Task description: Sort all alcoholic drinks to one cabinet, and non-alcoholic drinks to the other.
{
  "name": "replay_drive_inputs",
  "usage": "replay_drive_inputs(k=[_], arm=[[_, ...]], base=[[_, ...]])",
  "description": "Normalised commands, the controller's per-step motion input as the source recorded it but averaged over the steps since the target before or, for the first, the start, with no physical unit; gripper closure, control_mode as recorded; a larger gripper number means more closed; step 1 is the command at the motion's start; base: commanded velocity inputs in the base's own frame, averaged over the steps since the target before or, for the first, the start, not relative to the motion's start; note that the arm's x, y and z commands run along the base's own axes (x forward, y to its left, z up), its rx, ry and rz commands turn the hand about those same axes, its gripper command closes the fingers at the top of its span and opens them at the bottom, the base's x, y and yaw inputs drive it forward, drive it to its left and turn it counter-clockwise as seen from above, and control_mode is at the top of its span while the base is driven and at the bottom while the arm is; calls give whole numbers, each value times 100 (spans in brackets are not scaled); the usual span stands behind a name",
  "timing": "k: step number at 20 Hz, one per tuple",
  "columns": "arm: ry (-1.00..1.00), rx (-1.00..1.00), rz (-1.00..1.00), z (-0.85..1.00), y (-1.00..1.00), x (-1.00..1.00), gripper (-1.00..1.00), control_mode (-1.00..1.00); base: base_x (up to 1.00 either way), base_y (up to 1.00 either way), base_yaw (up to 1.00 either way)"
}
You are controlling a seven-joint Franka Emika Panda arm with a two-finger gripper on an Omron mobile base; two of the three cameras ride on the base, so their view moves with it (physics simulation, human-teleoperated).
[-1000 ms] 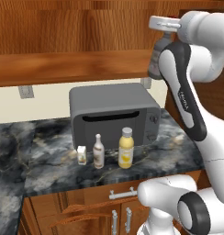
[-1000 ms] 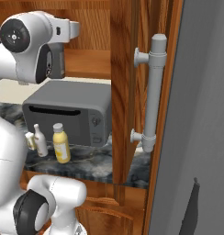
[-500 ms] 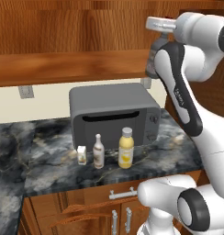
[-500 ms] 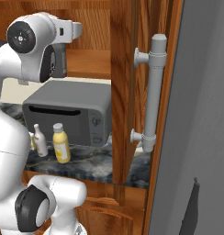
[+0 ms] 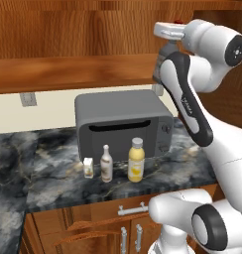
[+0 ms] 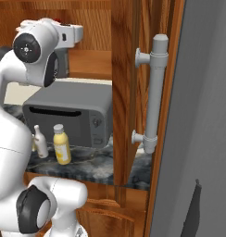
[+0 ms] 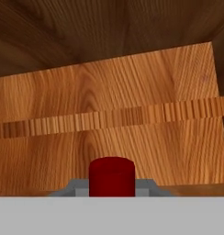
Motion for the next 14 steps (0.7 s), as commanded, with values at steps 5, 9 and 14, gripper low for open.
replay_drive_inputs(k=[5,9,14], arm=[[-1,0,0,0,1,20,100,-100],[0,0,0,0,0,20,100,-100],[0,0,0,0,0,20,100,-100]], base=[[0,0,0],[0,0,0],[0,0,0]])
